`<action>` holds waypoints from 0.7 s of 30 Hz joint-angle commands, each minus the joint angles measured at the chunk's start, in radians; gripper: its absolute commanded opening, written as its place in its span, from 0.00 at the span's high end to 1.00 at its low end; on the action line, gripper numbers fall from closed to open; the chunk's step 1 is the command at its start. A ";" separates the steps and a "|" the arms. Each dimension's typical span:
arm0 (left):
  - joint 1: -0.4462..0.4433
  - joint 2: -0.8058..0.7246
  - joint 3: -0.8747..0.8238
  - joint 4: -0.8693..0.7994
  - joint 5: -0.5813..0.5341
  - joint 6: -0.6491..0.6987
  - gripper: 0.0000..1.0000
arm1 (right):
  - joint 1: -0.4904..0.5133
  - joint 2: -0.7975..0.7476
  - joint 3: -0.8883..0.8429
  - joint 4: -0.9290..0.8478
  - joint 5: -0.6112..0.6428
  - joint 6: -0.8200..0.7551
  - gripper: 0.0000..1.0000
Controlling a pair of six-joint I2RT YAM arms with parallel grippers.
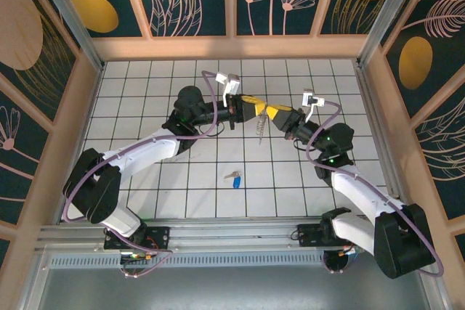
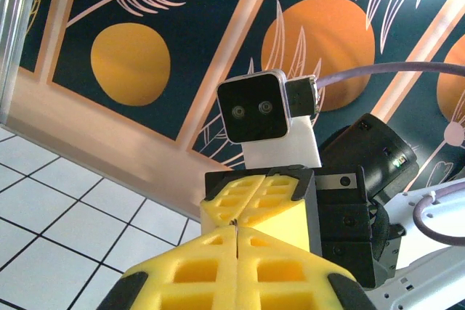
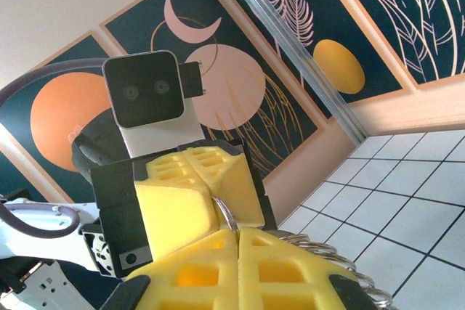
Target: Put the keys on the keyring
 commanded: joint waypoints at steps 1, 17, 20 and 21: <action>-0.008 0.006 -0.010 0.067 0.037 -0.012 1.00 | 0.009 0.001 0.027 0.049 0.003 -0.004 1.00; -0.007 -0.013 -0.038 0.091 -0.049 -0.049 0.82 | 0.004 0.009 0.031 0.059 0.011 -0.004 1.00; -0.008 -0.072 -0.108 0.125 -0.207 -0.088 0.56 | 0.000 -0.001 0.024 0.073 0.027 0.008 1.00; -0.008 -0.092 -0.131 0.132 -0.264 -0.103 0.52 | 0.000 -0.003 0.023 0.081 0.031 0.014 1.00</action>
